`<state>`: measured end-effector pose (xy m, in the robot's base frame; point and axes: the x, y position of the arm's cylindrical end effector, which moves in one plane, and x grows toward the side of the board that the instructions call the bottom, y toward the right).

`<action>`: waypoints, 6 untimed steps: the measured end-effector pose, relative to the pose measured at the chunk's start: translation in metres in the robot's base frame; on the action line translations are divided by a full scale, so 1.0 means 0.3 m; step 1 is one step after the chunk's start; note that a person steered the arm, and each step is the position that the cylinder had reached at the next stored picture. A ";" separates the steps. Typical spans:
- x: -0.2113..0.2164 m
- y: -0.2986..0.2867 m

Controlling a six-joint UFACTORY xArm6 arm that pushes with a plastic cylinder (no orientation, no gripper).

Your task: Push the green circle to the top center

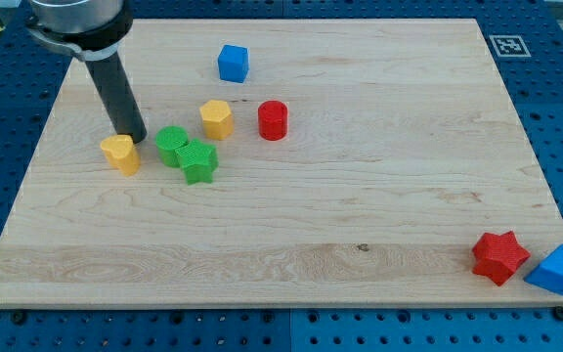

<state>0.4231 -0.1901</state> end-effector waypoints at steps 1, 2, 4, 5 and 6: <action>0.000 -0.041; 0.000 -0.092; 0.022 -0.189; 0.103 -0.189; 0.194 -0.189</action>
<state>0.4813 -0.2467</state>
